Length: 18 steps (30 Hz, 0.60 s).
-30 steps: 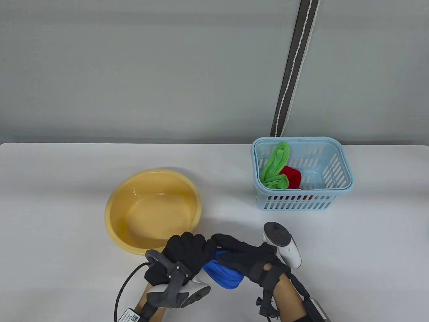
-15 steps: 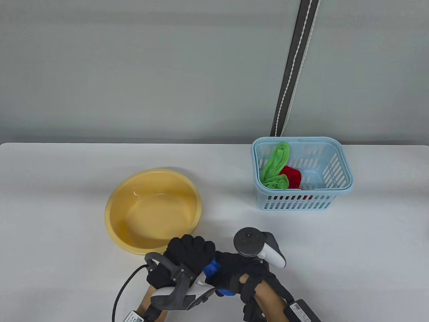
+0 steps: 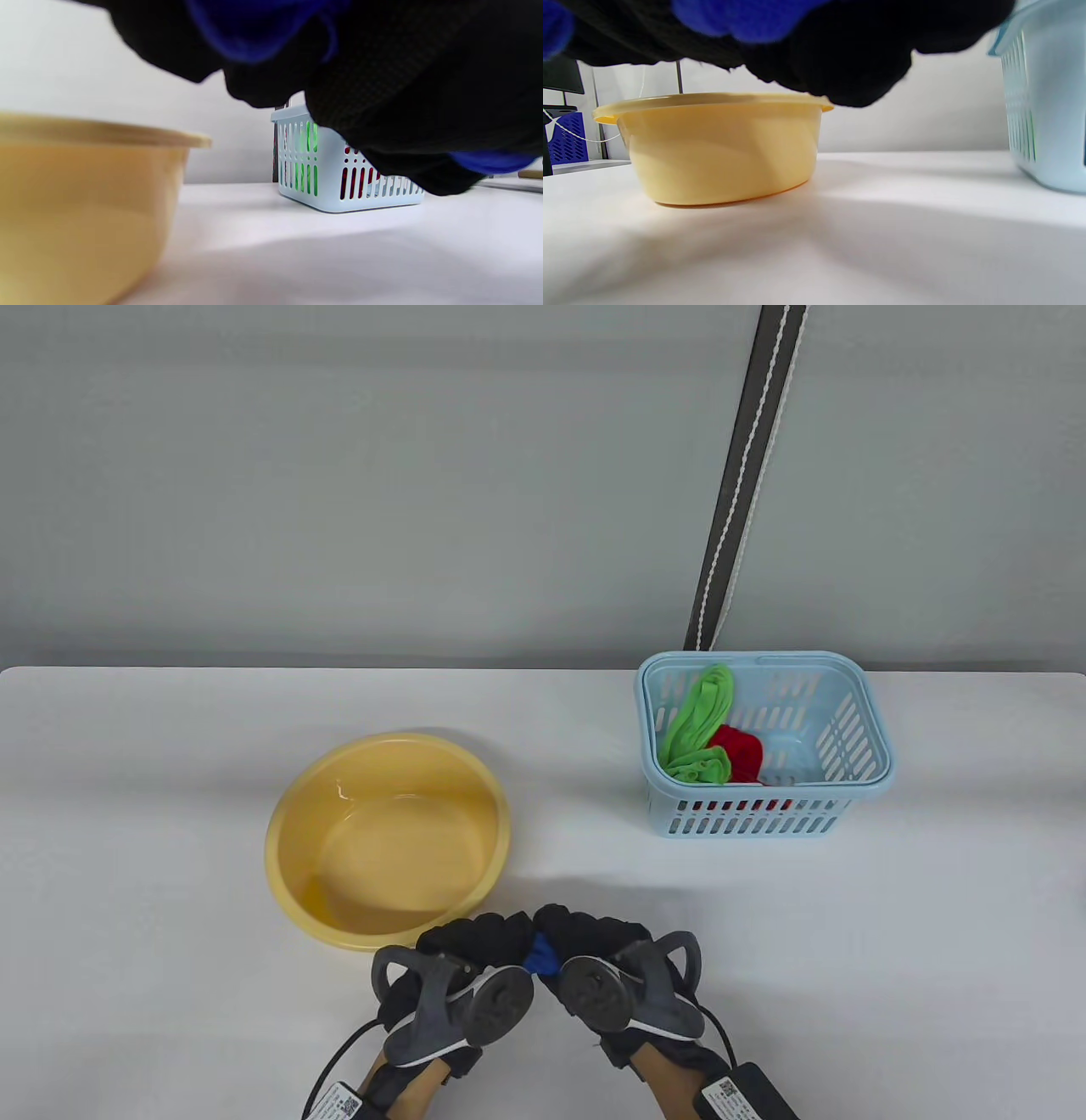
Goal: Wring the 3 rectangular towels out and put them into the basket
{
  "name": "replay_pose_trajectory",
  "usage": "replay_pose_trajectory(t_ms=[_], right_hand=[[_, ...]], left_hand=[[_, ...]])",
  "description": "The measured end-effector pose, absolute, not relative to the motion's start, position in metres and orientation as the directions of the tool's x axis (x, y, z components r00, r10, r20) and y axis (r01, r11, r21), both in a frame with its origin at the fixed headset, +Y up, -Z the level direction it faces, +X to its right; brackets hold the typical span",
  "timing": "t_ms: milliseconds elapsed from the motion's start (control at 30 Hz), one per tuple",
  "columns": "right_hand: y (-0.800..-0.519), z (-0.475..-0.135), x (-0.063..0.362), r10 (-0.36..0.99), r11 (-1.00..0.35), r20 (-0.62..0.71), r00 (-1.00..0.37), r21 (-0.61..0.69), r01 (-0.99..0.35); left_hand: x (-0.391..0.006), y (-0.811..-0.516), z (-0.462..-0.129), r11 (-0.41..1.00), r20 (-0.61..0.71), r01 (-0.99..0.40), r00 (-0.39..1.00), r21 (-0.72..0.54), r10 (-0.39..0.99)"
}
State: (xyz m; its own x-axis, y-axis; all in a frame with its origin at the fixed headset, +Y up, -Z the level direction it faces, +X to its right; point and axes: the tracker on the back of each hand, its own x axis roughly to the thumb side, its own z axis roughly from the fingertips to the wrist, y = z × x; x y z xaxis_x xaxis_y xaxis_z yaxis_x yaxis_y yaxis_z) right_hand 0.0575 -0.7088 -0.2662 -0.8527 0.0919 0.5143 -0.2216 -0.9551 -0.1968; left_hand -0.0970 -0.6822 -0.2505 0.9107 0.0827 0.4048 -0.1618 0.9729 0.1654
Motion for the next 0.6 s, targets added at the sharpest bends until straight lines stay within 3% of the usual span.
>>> replay_pose_trajectory(t_ms=[200, 333, 500, 600], right_hand=[[-0.697, -0.265, 0.076, -0.028, -0.902, 0.546, -0.837, -0.375, -0.214], [-0.69, -0.266, 0.085, -0.048, -0.878, 0.544, -0.838, -0.423, -0.224], [-0.683, -0.263, 0.092, -0.028, -0.855, 0.542, -0.84, -0.447, -0.261], [-0.681, -0.262, 0.091, -0.046, -0.847, 0.53, -0.847, -0.47, -0.248]], left_hand=[[-0.093, -0.683, -0.259, 0.912, 0.372, -0.404, 0.837, -0.072, 0.401], [-0.09, -0.686, -0.266, 0.816, 0.322, -0.535, 0.75, -0.22, 0.578], [-0.089, -0.699, -0.278, 0.522, 0.171, -0.708, 0.508, -0.476, 0.844], [-0.091, -0.705, -0.282, 0.386, 0.085, -0.735, 0.412, -0.557, 0.907]])
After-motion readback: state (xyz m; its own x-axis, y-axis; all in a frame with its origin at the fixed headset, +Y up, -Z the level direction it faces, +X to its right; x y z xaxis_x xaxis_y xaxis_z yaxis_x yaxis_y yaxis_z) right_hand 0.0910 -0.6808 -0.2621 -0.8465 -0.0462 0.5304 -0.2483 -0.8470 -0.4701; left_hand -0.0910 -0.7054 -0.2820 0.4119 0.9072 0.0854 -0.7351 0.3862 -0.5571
